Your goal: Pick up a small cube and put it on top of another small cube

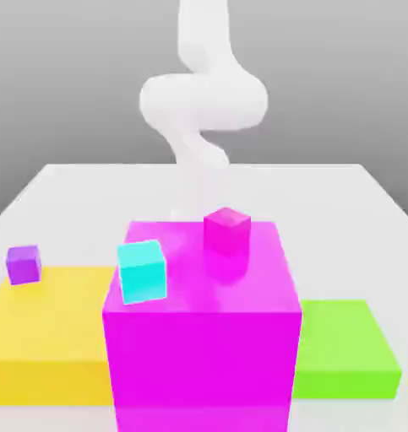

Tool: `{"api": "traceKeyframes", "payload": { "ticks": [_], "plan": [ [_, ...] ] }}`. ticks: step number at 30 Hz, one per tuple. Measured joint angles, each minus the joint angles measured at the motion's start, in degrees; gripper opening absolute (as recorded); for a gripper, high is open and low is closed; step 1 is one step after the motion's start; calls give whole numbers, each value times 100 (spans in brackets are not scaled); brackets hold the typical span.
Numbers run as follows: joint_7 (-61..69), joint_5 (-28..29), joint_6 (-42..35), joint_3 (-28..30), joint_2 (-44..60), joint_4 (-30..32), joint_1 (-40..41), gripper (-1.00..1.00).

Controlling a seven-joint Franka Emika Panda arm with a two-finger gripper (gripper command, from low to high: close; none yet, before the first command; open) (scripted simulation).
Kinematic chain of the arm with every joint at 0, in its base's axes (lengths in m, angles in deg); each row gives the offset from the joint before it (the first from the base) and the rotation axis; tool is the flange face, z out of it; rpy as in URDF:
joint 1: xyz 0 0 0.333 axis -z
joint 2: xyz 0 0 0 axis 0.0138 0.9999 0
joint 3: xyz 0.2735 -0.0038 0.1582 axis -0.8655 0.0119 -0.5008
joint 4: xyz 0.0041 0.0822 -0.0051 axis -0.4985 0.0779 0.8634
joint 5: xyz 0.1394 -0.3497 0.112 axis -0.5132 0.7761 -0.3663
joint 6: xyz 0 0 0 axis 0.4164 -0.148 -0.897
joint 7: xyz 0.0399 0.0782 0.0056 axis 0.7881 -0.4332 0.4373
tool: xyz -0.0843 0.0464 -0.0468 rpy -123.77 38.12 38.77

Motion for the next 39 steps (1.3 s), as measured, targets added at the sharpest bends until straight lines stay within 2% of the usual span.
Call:
{"api": "traceKeyframes", "payload": {
  "ticks": [9, 18, 23, 30, 34, 35, 39],
  "plan": [
    [2119, -563, 450, 184, 1917, -139, -1250, 0],
    [3987, -819, 912, -161, 3779, -268, -2077, 0],
    [4753, -568, 1206, -361, 4787, -328, -2470, 0],
    [5418, 347, 1620, -550, 6155, -413, -2961, 0],
    [5421, 572, 2191, -467, 6983, -566, -3107, 0],
    [5412, 590, 2307, -450, 7135, -597, -3122, -100],
    [5412, 589, 2298, -450, 7134, -597, -3122, -100]
  ]
}}
